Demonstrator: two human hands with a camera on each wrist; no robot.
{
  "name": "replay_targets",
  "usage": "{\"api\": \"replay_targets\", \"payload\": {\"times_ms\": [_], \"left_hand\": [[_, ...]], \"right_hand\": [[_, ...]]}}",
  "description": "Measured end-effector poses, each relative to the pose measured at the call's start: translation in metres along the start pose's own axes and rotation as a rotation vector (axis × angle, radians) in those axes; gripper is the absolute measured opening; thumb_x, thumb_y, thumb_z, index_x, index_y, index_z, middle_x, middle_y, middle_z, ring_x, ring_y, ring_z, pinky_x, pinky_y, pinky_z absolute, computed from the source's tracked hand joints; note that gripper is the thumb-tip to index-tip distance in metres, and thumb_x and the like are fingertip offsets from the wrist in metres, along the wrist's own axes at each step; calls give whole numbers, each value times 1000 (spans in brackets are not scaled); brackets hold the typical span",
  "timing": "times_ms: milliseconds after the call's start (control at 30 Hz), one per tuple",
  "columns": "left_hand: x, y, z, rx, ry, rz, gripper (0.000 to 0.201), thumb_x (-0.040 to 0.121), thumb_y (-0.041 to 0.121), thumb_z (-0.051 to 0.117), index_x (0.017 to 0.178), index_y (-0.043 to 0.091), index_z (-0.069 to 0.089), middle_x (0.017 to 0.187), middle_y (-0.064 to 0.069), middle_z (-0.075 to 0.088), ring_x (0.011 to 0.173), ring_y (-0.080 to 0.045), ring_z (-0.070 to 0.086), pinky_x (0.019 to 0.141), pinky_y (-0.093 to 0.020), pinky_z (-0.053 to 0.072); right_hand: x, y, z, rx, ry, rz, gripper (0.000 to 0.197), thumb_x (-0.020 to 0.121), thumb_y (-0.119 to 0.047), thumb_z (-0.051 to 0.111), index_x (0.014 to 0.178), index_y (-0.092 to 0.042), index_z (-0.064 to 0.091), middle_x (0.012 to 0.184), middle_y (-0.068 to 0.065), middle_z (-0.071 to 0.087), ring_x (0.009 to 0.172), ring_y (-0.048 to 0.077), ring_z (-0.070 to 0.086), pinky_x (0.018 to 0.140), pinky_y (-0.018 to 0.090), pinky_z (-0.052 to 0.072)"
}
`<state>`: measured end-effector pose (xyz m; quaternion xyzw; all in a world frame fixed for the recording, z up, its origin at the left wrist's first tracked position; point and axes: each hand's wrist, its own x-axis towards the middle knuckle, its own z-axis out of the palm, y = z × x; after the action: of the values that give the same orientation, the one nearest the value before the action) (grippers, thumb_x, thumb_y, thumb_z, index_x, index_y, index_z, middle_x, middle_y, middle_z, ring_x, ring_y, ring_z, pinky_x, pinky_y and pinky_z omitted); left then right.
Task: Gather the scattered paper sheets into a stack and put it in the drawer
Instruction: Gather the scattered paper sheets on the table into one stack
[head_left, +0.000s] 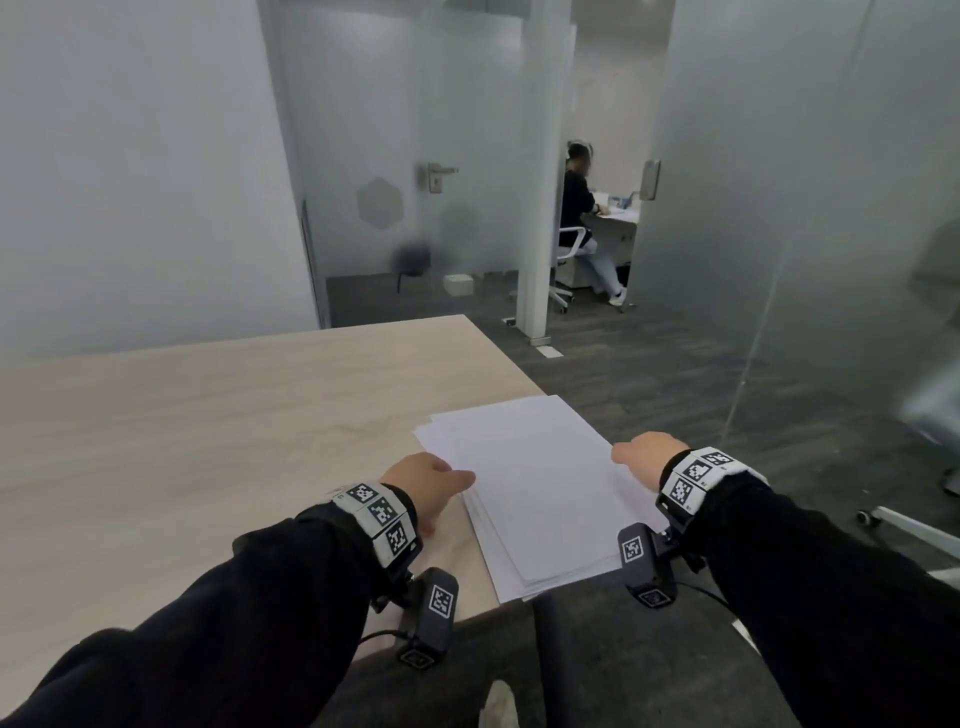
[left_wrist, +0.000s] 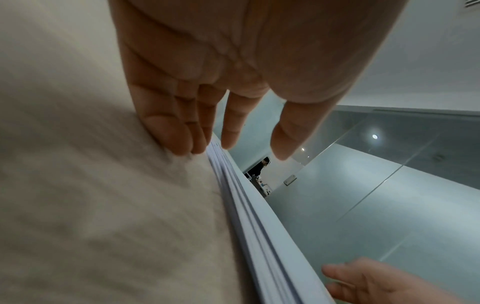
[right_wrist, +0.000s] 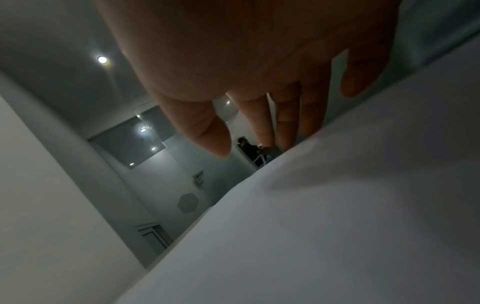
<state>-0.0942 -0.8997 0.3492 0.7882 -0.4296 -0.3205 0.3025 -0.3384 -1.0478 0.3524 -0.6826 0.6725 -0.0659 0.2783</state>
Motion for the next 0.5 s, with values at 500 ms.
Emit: {"api": "replay_targets", "payload": {"times_ms": [500], "left_hand": [[27, 23, 33, -101, -70, 6, 31, 93, 32, 63, 112, 7, 61, 85, -6, 56, 86, -31, 59, 76, -32, 39]], "right_hand": [[5, 36, -6, 148, -92, 123, 40, 89, -43, 57, 107, -7, 56, 85, 8, 58, 73, 23, 57, 72, 30, 42]]}}
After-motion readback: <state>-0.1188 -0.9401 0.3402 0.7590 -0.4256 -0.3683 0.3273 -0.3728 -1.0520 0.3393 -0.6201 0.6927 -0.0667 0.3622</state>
